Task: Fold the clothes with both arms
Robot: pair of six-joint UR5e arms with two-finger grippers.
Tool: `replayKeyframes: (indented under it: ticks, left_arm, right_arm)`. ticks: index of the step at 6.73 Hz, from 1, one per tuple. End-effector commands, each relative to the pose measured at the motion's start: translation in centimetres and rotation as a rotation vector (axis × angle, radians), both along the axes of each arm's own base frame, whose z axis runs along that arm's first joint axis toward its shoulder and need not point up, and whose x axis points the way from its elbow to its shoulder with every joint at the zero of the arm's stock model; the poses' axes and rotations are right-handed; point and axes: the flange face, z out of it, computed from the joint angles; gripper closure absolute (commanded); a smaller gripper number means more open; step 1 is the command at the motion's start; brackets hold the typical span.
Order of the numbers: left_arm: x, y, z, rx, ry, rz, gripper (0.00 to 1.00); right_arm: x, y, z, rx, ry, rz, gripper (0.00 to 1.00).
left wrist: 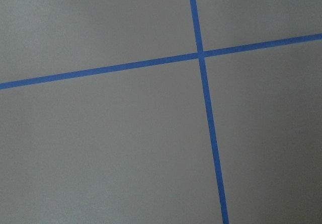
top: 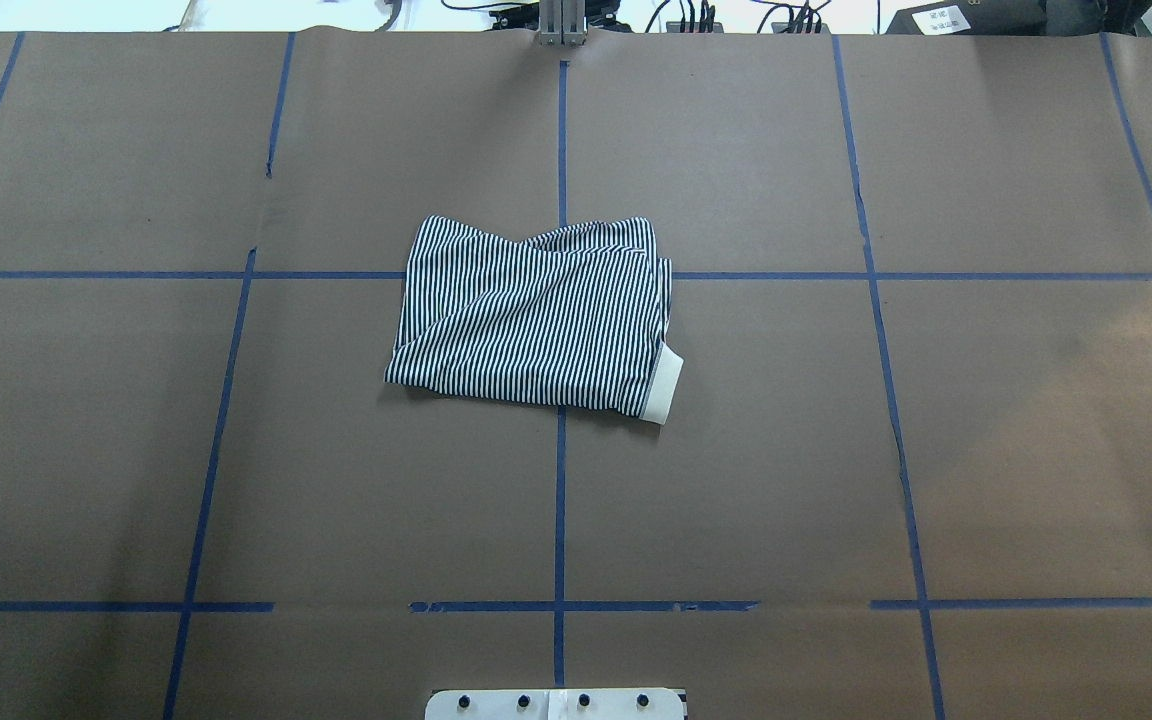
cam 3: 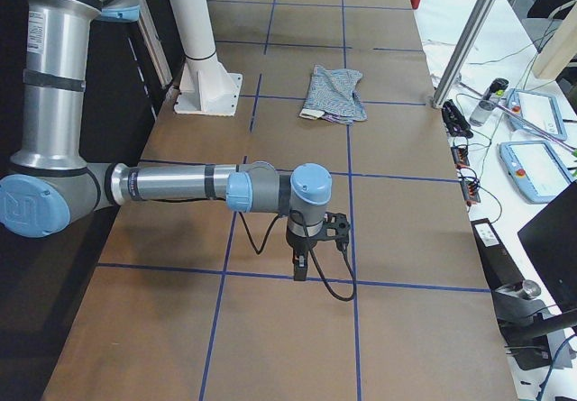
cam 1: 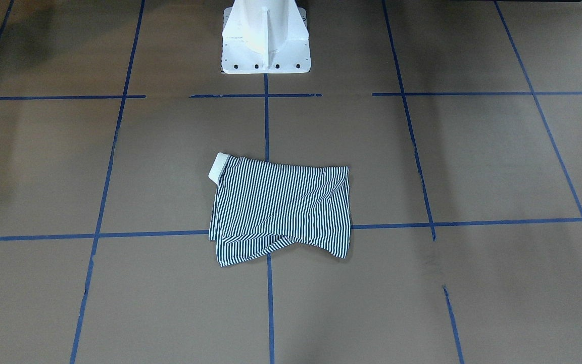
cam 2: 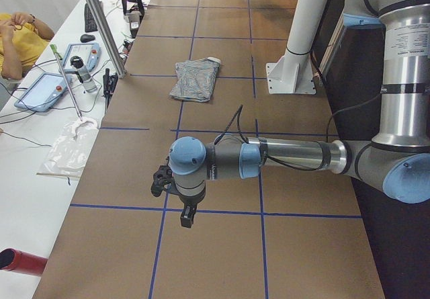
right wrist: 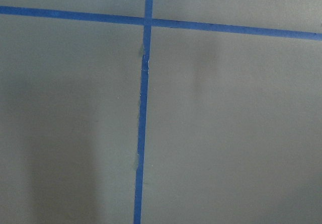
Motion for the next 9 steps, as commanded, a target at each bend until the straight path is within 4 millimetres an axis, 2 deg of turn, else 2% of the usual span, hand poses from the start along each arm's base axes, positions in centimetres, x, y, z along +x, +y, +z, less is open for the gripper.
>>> replayKeyframes:
  ticks: [1,9]
  left_arm:
    - [0.1,1.0,0.9,-0.021,0.004,-0.003,0.00]
    - [0.1,1.0,1.0,-0.023,0.003,-0.003,0.00]
  right_arm:
    - [0.0,0.3,0.1,-0.004,-0.004,0.000,0.00]
    - [-0.1,0.8,1.1,-0.029,-0.012,-0.002,0.00]
